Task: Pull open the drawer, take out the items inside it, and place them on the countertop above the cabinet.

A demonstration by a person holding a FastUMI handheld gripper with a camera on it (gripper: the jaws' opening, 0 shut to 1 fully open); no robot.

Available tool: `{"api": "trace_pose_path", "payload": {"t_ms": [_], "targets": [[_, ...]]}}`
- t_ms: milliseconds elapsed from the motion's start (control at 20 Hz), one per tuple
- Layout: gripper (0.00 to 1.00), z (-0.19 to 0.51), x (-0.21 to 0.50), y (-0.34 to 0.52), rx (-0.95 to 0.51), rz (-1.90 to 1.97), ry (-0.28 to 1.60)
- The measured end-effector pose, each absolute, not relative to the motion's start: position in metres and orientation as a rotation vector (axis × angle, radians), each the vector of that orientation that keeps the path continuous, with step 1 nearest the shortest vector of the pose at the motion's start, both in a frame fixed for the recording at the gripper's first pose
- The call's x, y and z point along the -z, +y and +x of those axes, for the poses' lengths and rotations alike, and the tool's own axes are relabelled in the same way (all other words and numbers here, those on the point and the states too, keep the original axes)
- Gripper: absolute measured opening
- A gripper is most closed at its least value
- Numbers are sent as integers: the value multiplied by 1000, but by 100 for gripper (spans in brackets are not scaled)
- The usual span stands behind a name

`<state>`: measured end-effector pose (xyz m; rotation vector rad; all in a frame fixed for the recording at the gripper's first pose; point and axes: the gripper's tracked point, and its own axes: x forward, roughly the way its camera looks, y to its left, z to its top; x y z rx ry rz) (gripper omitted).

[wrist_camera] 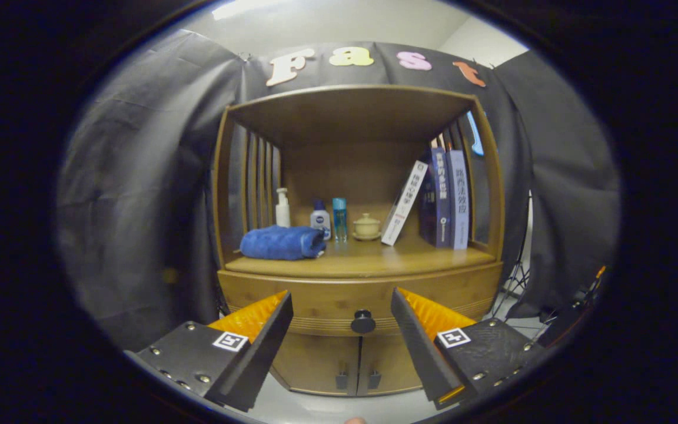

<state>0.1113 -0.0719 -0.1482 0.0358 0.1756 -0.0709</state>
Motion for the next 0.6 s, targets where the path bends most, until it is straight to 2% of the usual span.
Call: {"api": "trace_pose_path", "payload": {"t_ms": [400, 550, 600], "targets": [[100, 172, 259, -111, 146, 28, 320], [60, 185, 268, -100, 118, 95, 335], [54, 198, 274, -107, 129, 88, 322]]}}
